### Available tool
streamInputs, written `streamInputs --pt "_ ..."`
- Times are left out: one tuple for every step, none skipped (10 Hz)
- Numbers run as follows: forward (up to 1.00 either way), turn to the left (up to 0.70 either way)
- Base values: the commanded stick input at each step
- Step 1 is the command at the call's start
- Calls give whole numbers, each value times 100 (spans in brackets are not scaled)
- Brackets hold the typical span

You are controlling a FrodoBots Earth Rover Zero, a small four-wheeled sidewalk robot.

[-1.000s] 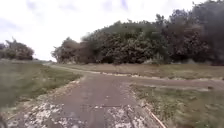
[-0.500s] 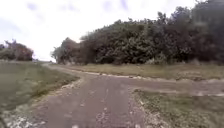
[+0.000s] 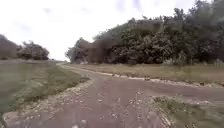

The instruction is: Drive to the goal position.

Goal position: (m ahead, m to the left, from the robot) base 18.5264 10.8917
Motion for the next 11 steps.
streamInputs --pt "100 39" --pt "100 39" --pt "100 39" --pt "100 39" --pt "100 28" --pt "100 1" --pt "100 -1" --pt "100 -1" --pt "100 -1" --pt "100 -1" --pt "100 -1"
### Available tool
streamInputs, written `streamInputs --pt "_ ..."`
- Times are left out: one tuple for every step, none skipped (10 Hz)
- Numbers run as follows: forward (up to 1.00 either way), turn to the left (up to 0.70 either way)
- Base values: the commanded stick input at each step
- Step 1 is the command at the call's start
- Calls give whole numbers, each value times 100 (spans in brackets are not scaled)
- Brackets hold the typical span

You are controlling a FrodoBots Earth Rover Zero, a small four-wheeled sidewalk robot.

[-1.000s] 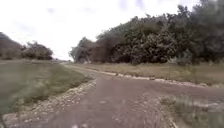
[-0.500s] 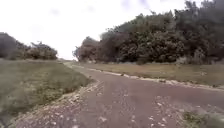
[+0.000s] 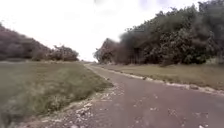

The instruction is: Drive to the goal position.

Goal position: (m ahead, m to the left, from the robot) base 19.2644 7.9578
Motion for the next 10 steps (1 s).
streamInputs --pt "100 -1" --pt "100 -41" --pt "100 -41" --pt "100 -41" --pt "100 -41" --pt "100 -41" --pt "100 -41" --pt "100 -41" --pt "100 -1" --pt "100 -1"
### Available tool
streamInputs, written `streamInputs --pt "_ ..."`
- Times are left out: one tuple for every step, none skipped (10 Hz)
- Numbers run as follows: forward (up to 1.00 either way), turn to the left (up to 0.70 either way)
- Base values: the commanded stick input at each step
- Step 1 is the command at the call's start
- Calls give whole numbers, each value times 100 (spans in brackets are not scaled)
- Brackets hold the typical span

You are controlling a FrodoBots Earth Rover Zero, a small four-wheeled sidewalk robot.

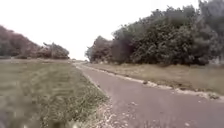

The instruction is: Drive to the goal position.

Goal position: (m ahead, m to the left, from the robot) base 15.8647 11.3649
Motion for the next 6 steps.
streamInputs --pt "100 -1" --pt "100 -1" --pt "100 -1" --pt "100 -1" --pt "100 -1" --pt "100 -1"
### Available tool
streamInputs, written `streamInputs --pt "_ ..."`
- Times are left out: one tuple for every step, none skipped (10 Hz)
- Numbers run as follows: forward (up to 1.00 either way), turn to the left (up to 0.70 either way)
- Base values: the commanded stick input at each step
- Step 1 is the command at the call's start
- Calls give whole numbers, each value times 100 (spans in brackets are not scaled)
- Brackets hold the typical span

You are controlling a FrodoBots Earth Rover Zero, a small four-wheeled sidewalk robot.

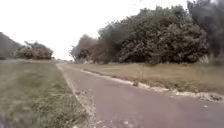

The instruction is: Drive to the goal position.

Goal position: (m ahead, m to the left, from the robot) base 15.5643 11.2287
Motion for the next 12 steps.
streamInputs --pt "100 -1" --pt "100 -1" --pt "100 -1" --pt "100 -1" --pt "100 -1" --pt "100 -1" --pt "100 -1" --pt "100 0" --pt "100 4" --pt "100 9" --pt "100 39" --pt "100 39"
